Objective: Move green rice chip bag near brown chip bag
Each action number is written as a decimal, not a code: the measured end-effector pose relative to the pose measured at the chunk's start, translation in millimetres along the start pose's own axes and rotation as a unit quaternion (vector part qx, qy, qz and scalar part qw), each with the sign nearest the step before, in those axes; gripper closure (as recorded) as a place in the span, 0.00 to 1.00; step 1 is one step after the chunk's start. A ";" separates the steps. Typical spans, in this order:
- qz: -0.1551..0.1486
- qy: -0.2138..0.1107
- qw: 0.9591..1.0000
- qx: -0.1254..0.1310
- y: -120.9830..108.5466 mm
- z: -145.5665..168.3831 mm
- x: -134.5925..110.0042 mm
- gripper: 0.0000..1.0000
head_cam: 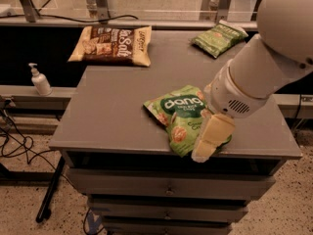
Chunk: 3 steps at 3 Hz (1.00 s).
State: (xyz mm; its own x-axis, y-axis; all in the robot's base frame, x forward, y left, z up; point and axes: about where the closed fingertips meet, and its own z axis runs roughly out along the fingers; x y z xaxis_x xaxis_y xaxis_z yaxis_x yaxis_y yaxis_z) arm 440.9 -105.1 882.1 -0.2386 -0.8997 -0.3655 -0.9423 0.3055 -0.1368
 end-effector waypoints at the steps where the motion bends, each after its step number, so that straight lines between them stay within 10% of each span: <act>1: 0.010 0.001 1.000 0.005 -4.1 14.2 11.9 0.00; 3: 0.001 -0.013 1.000 0.019 -14.0 32.7 23.0 0.39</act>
Offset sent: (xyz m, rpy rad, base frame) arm 0.0216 -0.0215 -0.0495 0.0177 -0.0496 -0.0142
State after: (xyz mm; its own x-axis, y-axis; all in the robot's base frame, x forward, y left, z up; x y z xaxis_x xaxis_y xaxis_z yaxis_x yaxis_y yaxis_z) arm 456.3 -119.9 845.5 -0.2344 -0.8904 -0.3901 -0.9322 0.3198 -0.1698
